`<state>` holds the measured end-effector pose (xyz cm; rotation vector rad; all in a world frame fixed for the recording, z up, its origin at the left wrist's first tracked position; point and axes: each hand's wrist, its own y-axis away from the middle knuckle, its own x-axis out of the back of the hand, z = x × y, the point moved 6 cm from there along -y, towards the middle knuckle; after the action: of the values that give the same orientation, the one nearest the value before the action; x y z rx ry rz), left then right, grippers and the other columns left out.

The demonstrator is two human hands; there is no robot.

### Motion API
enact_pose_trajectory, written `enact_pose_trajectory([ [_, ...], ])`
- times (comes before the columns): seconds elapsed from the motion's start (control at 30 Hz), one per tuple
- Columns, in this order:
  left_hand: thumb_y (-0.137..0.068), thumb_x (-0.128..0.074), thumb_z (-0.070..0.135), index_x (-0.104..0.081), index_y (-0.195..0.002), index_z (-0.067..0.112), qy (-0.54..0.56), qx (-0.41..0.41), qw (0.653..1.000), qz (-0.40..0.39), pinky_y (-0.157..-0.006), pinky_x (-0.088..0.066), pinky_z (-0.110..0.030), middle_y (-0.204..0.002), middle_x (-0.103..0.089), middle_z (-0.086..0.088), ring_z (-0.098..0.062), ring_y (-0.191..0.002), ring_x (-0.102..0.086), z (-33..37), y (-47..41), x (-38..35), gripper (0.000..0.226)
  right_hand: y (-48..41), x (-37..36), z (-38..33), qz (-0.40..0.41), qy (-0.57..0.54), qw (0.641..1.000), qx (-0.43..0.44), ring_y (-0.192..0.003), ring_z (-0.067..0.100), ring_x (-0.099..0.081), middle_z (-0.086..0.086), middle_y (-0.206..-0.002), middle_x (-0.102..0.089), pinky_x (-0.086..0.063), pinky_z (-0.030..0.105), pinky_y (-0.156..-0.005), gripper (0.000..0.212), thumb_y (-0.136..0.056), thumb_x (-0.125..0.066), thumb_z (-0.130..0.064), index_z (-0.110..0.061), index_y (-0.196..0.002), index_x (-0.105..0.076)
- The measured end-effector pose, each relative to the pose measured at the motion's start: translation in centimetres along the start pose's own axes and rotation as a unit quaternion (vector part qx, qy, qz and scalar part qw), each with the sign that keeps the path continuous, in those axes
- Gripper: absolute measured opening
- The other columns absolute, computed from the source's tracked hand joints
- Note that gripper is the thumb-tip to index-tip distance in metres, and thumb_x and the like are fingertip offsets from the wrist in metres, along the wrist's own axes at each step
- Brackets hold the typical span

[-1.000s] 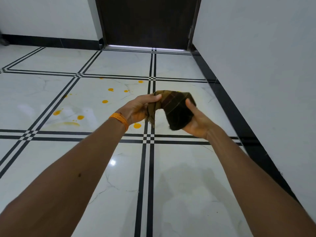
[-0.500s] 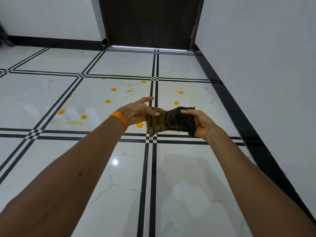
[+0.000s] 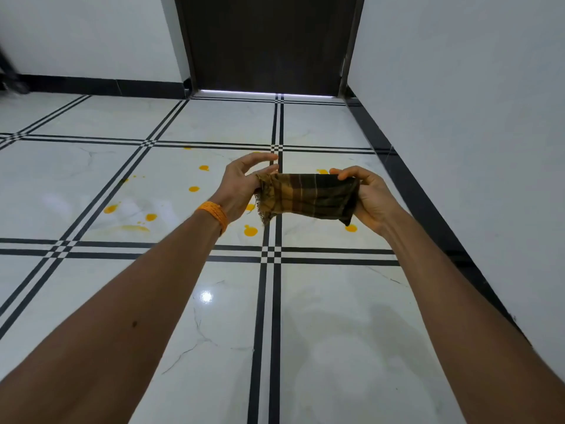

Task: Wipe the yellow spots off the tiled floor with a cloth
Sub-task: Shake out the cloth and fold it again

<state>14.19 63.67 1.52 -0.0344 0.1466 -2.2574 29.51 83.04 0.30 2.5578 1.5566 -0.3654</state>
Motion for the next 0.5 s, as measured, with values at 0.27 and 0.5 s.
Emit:
enact_pose_trajectory([
  [0.27,-0.089,-0.023,-0.018,-0.061,-0.081,0.015,-0.084,0.082,0.991,-0.068,-0.073,-0.057,-0.039,-0.089,-0.065,-0.015,-0.031,-0.089,-0.063,-1.8,0.6,-0.2,0.051,-0.4,0.9,0.5,0.023,0.111,0.992,-0.048,-0.091,0.028,-0.058,0.012,-0.103,-0.059,-0.053,0.035,-0.065,0.049,-0.095,-0.030,0.013,-0.018,-0.076,-0.063],
  [0.5,-0.077,-0.031,0.004,-0.069,-0.085,-0.005,0.053,0.190,0.975,-0.099,-0.076,-0.058,-0.036,-0.102,-0.071,-0.022,-0.035,-0.097,-0.063,-4.3,1.0,0.1,0.040,-0.1,1.8,0.7,0.045,0.094,0.990,-0.097,-0.090,0.026,-0.064,0.011,-0.090,-0.070,-0.057,0.035,-0.072,0.030,-0.092,-0.047,-0.019,-0.003,-0.086,-0.072],
])
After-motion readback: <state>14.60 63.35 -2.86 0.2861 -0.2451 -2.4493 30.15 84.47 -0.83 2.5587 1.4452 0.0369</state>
